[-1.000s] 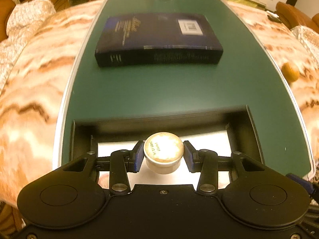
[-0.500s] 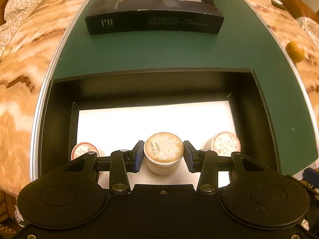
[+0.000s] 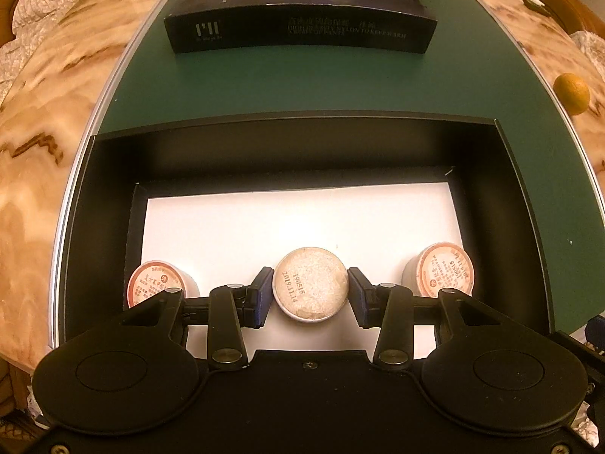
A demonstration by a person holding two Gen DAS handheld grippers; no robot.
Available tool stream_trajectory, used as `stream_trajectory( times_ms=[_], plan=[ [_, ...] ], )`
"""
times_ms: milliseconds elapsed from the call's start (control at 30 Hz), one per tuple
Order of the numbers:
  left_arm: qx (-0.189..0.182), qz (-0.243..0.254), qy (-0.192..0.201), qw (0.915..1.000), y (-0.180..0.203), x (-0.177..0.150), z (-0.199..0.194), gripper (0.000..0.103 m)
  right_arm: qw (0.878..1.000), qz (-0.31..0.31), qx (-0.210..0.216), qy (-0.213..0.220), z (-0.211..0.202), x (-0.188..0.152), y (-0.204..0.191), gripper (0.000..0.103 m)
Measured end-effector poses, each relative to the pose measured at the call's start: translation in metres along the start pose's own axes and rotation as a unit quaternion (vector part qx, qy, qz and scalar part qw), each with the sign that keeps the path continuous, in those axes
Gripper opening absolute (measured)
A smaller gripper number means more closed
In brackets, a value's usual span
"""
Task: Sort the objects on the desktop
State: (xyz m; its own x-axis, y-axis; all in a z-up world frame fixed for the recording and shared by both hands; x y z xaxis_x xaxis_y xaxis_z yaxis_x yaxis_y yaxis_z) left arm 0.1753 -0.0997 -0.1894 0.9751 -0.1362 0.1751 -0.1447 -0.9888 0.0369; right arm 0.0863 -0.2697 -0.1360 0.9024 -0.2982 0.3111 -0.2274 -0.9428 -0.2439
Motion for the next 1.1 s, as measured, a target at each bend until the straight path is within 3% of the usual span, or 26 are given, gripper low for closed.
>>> stream_trajectory(
  times_ms=[167, 333, 433, 833, 1100],
  plan=[
    [-0.005, -0.002, 0.005, 1.0, -0.002, -0.001, -0.006, 0.05, 1.0, -0.001, -0.006, 0.001, -0.002, 0.0, -0.002, 0.079],
    [-0.003, -0.002, 0.02, 0.9998, -0.011, -0.01, -0.026, 0.085, 1.0, -0.007, -0.014, 0.011, -0.012, 0.0, -0.007, 0.091],
    [0.007, -0.006, 0.03, 0.9995, -0.024, -0.023, -0.046, 0.095, 1.0, -0.015, -0.019, 0.017, -0.02, 0.0, -0.012, 0.095],
    [0.047, -0.04, 0.035, 0.9975, -0.083, -0.091, -0.103, 0.101, 0.997, -0.082, -0.01, 0.007, -0.039, -0.037, -0.074, 0.101],
    [0.045, -0.047, 0.029, 0.9975, -0.098, -0.124, -0.116, 0.102, 0.993, -0.113, -0.021, -0.008, -0.046, -0.07, -0.104, 0.103]
  ],
)
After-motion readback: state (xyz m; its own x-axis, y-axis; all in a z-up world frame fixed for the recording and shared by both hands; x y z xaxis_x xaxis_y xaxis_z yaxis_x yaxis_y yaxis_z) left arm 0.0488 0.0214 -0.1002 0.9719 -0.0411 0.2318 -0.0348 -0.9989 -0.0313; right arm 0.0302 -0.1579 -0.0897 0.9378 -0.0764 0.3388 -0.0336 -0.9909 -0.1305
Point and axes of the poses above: each gripper's, at about its wrist camera, not at the fingertips, and z roughly the way its jaws point, y to its right, x to its top, the point moved 5 cm from there along z, roughly the way its jaws point, and after that the axes turned 11 degrees about -y, right-handed, at the moved point
